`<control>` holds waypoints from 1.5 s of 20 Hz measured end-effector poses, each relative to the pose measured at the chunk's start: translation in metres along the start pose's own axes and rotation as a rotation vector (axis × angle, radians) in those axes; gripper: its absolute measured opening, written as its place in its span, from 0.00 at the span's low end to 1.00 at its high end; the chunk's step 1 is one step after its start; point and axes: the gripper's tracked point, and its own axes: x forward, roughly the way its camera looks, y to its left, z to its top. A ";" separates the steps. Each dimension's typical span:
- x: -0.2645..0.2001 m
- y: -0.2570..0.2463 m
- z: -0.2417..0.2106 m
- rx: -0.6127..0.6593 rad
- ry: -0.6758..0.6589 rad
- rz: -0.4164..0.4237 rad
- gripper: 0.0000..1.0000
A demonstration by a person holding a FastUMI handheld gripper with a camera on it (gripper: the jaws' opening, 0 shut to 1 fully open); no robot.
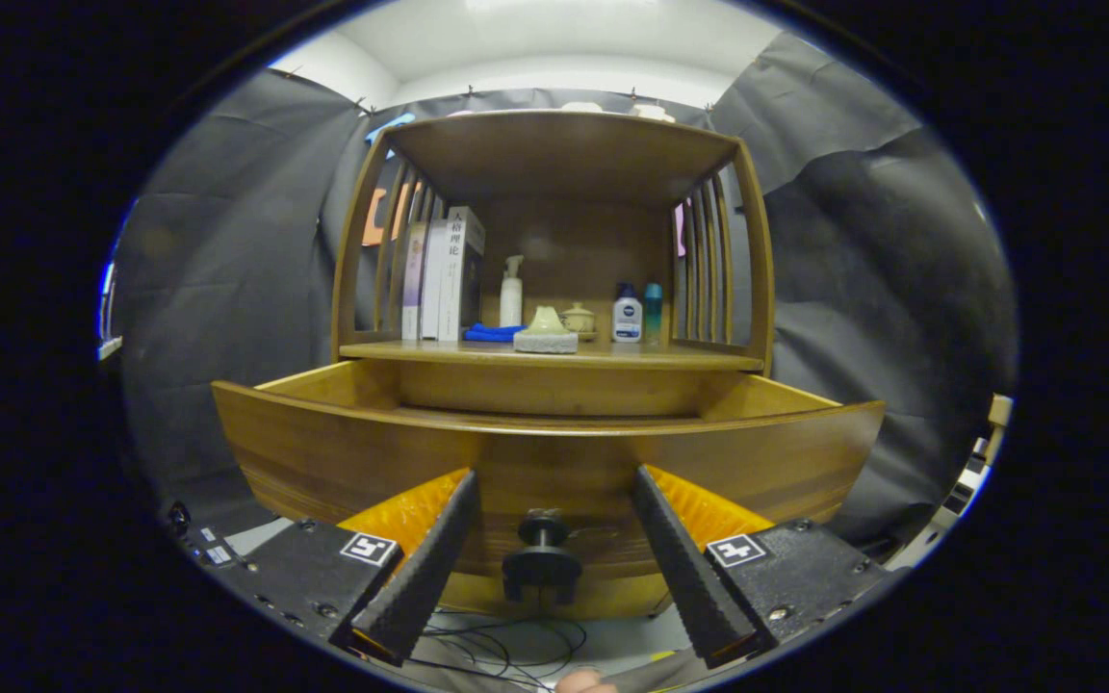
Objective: Pull open the drawer, take out the items inside it, and place them on the countertop above the cabinet.
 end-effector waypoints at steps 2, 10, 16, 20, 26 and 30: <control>0.006 0.000 0.001 0.006 0.010 0.007 1.00; 0.056 0.002 0.016 0.008 0.008 -0.001 1.00; 0.087 0.003 0.019 -0.002 0.021 -0.005 1.00; 0.105 0.003 0.021 -0.005 0.024 -0.006 1.00; 0.128 0.003 0.022 -0.023 0.027 -0.010 1.00; 0.144 0.003 0.024 -0.040 0.031 -0.015 1.00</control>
